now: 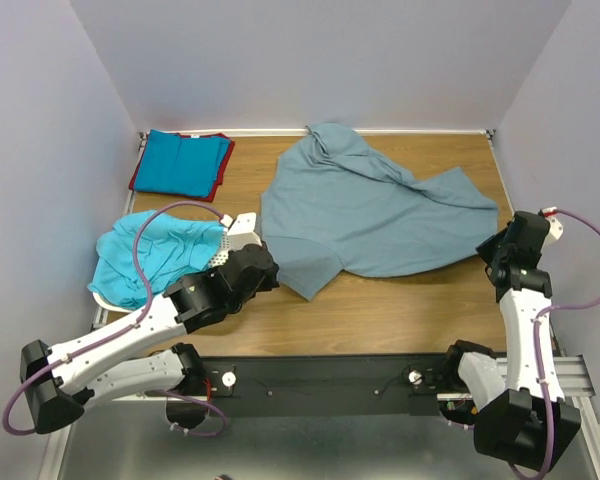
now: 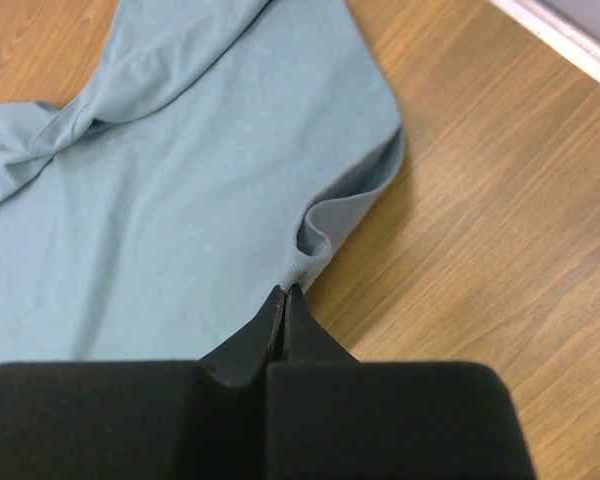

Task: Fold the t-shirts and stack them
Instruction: Fold the tshirt

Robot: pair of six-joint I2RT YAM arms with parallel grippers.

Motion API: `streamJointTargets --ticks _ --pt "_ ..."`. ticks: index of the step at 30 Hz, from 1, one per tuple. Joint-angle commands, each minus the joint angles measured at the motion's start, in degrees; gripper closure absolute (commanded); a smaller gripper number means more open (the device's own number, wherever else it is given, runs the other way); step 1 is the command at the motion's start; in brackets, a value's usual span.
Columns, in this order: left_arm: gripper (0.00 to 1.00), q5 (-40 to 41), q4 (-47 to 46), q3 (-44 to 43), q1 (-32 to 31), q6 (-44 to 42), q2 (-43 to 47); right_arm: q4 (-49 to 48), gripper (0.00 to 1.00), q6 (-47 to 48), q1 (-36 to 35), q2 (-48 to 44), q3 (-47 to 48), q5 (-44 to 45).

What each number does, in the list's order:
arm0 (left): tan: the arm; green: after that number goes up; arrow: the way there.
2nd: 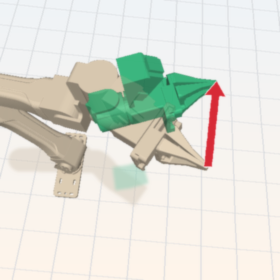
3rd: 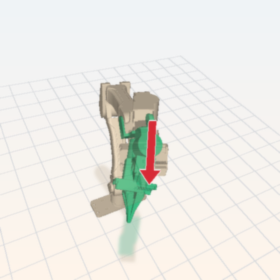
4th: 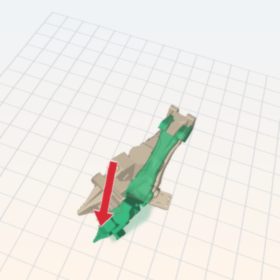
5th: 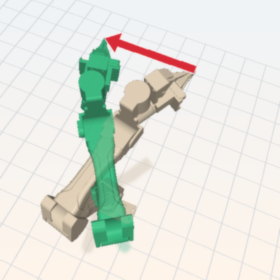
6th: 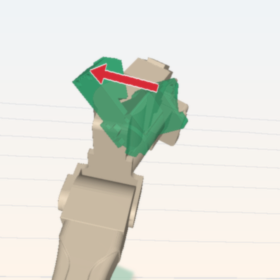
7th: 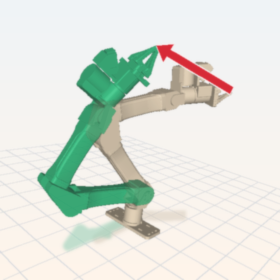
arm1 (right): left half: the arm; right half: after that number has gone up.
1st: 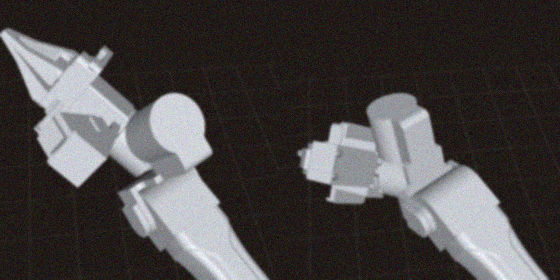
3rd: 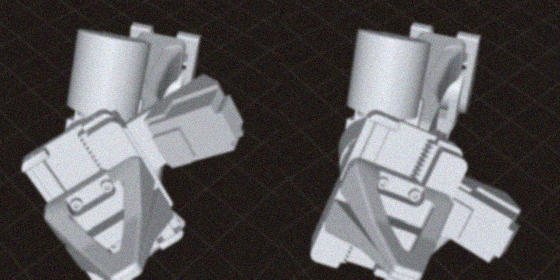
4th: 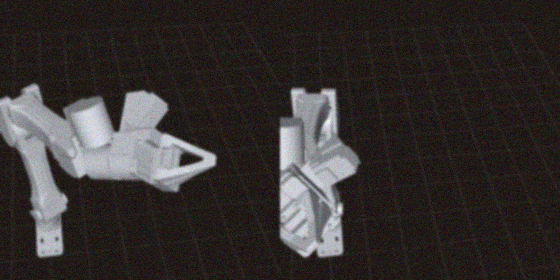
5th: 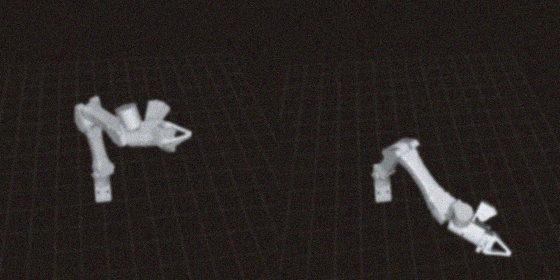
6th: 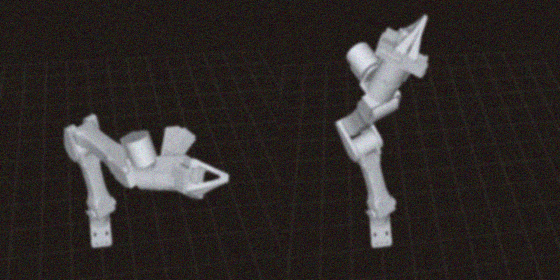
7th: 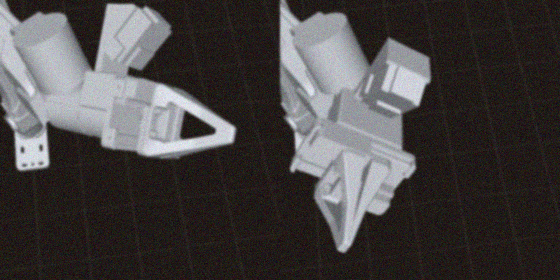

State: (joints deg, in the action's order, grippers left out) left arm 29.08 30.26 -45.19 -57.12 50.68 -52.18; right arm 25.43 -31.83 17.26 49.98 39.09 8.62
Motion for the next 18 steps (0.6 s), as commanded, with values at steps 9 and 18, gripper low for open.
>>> streamJointTargets --ticks 9,18 --pt "1.00 -1.4 5.6 0.7 -0.2 -0.5 9.7 16.5 1.00 0.4 0.3 -7.0 7.5 -5.9" --pt "1.00 -4.1 -9.3 3.1 -0.2 -8.2 12.6 17.7 1.00 1.3 0.3 -5.5 8.4 -6.6"
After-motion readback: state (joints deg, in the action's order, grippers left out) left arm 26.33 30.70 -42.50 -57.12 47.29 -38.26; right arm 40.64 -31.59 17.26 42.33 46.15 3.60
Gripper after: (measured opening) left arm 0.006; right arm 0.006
